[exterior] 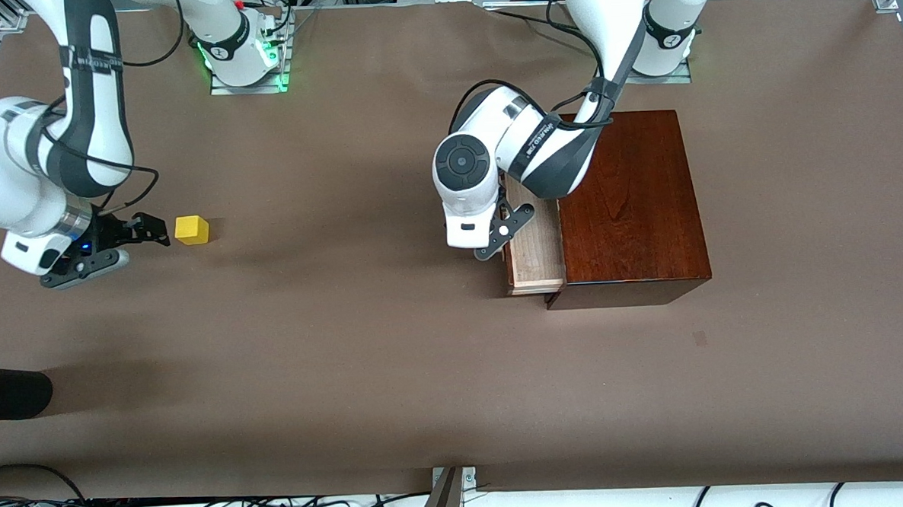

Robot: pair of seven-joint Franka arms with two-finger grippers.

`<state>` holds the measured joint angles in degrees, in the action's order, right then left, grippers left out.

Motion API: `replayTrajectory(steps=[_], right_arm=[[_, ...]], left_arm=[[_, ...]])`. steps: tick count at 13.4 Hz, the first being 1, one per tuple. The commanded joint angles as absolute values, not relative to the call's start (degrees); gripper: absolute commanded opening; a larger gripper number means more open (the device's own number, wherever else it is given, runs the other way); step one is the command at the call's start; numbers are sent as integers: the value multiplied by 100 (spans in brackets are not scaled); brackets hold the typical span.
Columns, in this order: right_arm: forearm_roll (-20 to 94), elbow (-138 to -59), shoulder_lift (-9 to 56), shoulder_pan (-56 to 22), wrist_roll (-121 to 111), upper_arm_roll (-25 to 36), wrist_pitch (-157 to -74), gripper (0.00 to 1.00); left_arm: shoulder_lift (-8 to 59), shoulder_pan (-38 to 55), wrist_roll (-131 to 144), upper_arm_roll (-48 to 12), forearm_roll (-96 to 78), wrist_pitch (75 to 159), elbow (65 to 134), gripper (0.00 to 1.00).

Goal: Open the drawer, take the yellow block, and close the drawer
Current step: 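Push the drawer shut with the left gripper while the right gripper withdraws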

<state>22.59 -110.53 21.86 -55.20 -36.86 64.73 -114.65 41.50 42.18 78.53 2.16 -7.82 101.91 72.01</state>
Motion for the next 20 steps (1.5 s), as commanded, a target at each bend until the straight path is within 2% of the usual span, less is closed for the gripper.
replayTrajectory(steps=[1,8,10,13,17,20], right_arm=[[1925,-10101,2355,-5616,-3016,6495,-10436,100],[1925,-9502,2338,-5888,-2146,6486,-9792,100],[1785,-9352,2277,-5784,-1926,6216,-9581,100],[1425,-9238,1821,-5127,-1585,5260,-9562,100],[607,-9237,1073,-3774,-572,3440,-9607,100],[598,-9237,923,-3253,-449,2989,-9589,100]], left_arm=[[3876,3867,7348,413,-448,10028,7549,0],[3639,3867,7339,413,-352,9862,7673,0],[3569,3902,7374,413,-352,9756,7673,0],[3560,3850,7348,404,-54,9650,7690,0],[3559,3850,7348,404,-35,9650,7726,0],[3560,3832,7330,413,-26,9650,7734,0]])
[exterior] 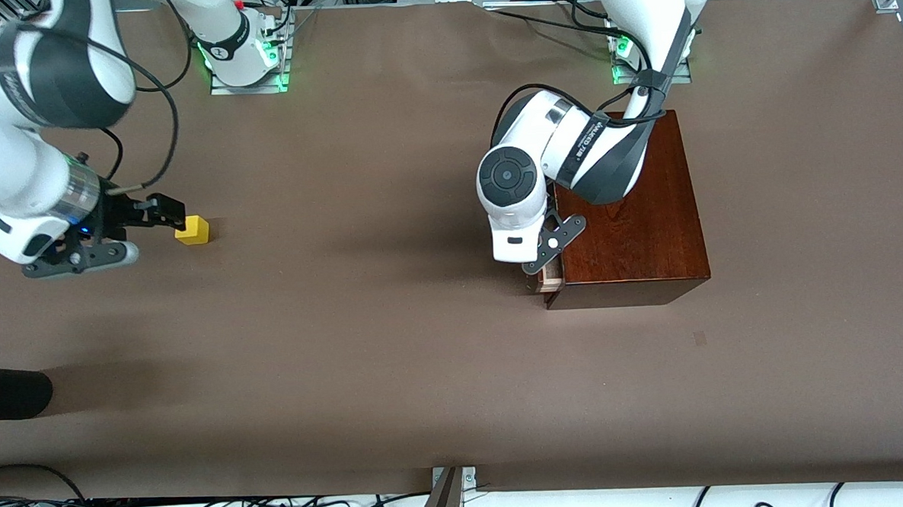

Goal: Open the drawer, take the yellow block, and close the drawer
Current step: 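Push the drawer shut with the left gripper while the right gripper withdraws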

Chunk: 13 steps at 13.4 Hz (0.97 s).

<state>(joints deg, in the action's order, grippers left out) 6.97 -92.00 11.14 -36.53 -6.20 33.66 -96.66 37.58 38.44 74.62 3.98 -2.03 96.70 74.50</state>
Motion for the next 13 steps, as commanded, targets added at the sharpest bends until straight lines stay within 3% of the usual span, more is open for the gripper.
replayTrajectory(steps=[1,4,13], right_arm=[[554,-9237,810,-3095,-379,2840,-9606,100],[308,-9264,528,-2323,-46,2041,-9589,100],[176,-9553,-122,-811,949,810,-9562,100]], left_arm=[[3560,3762,7321,413,-18,9650,7734,0],[3560,3604,7084,413,149,9624,7787,0],[3560,3507,6899,413,149,9615,7787,0]])
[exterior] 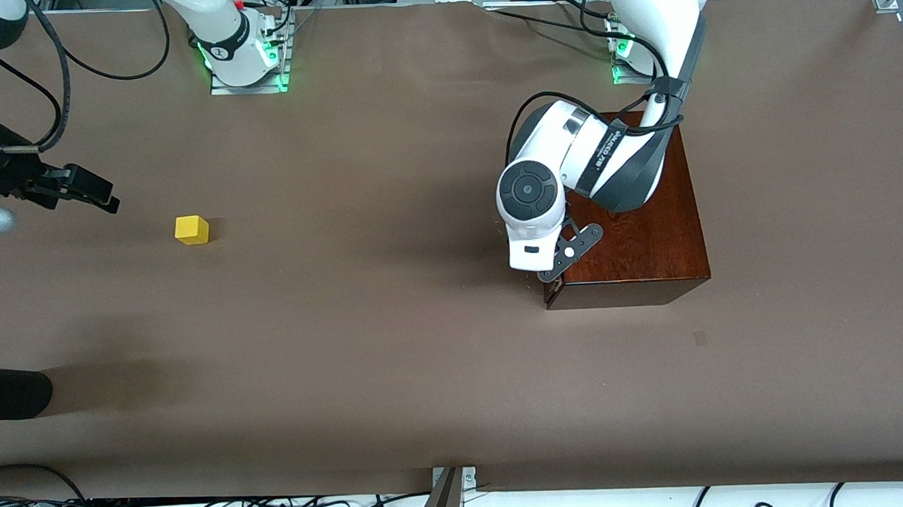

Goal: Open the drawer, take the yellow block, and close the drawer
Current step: 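Push the drawer shut with the left gripper while the right gripper withdraws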

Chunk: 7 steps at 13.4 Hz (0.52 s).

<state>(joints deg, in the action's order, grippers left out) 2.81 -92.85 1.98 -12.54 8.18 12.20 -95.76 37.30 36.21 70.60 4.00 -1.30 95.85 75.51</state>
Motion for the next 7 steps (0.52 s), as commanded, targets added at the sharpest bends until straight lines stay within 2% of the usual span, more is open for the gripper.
replayTrajectory(steps=[1,7], right_arm=[[176,-9571,-167,-748,949,791,-9554,100],[167,-9536,-62,-747,940,800,-9475,100]], left_arm=[[3560,3507,6899,413,158,9615,7787,0],[3560,3480,6803,404,237,9598,7787,0]])
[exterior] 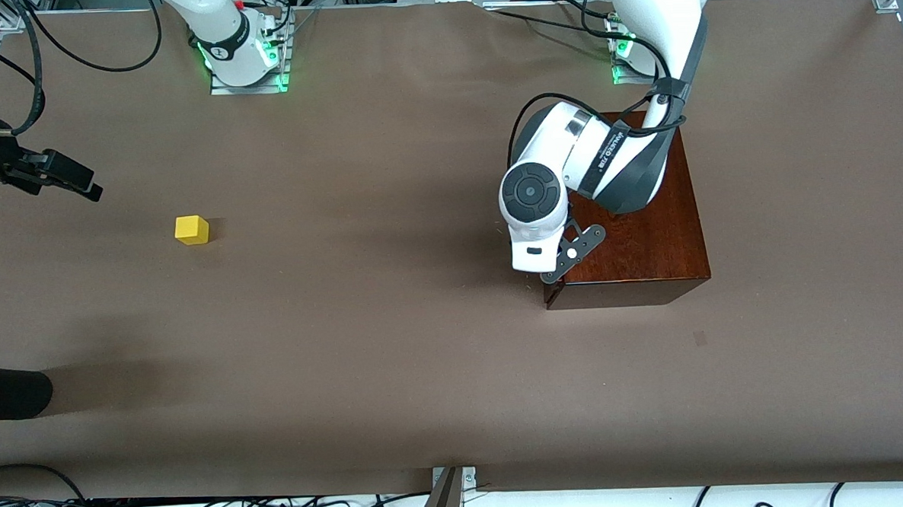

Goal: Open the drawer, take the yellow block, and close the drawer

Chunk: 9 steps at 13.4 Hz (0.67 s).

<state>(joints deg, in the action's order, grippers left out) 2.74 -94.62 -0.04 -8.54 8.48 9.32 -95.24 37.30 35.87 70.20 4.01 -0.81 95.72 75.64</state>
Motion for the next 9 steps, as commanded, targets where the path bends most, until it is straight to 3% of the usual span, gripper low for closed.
replayTrajectory(steps=[1,9], right_arm=[[167,-9510,-18,-756,940,809,-9466,100],[53,-9475,62,-773,896,809,-9448,100]], left_arm=[[3560,3480,6803,404,237,9572,7787,0],[3156,3612,7313,45,132,9404,7568,0]])
